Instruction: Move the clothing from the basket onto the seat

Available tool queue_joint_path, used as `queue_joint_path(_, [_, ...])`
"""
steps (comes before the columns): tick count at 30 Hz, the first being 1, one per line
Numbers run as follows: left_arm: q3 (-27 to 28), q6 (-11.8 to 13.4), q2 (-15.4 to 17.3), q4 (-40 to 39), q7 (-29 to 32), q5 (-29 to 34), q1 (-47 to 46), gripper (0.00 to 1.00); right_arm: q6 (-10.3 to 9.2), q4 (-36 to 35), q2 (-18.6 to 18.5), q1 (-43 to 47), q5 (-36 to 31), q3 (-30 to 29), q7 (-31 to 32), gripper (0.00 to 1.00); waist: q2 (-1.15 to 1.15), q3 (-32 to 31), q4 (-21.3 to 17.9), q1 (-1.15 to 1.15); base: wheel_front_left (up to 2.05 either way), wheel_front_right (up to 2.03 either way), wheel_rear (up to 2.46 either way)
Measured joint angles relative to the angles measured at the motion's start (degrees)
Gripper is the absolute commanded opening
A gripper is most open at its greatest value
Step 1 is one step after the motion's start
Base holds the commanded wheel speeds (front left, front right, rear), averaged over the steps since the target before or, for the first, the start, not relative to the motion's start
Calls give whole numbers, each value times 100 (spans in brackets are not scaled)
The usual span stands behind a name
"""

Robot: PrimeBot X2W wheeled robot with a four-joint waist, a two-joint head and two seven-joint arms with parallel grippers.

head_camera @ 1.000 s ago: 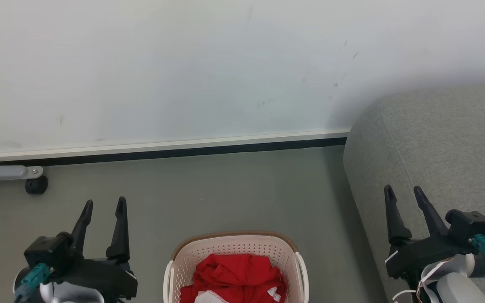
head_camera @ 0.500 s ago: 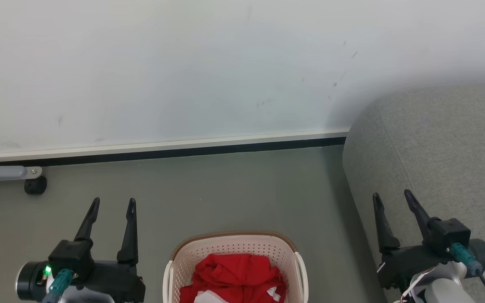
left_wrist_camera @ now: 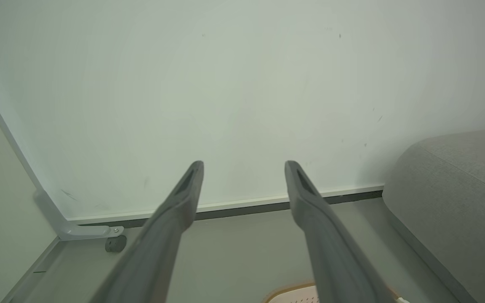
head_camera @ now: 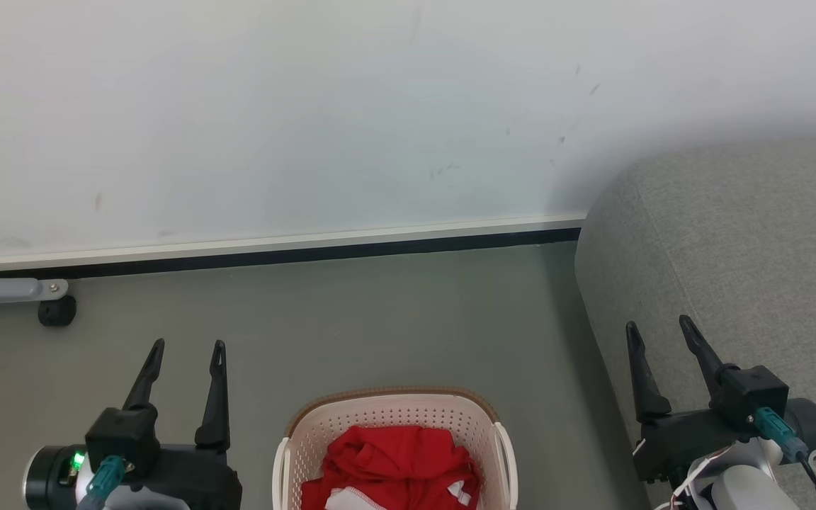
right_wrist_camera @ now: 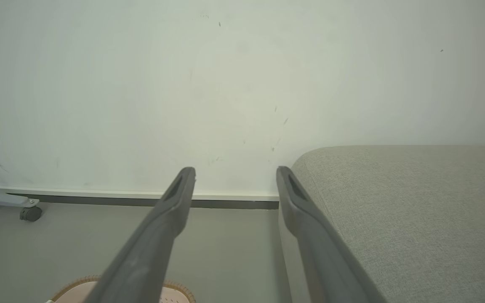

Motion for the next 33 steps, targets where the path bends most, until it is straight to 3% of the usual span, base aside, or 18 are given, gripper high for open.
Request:
queue_joint_path(20, [81, 0, -1, -81, 111, 7, 4, 100, 88, 5, 69, -30, 19, -100, -2, 100, 0, 139, 18, 0, 0, 0, 0])
queue_joint_path(33, [93, 0, 4, -327, 177, 59, -42, 100, 94, -319, 155, -218, 15, -164, -8, 100, 0, 582, -10, 0, 0, 0, 0])
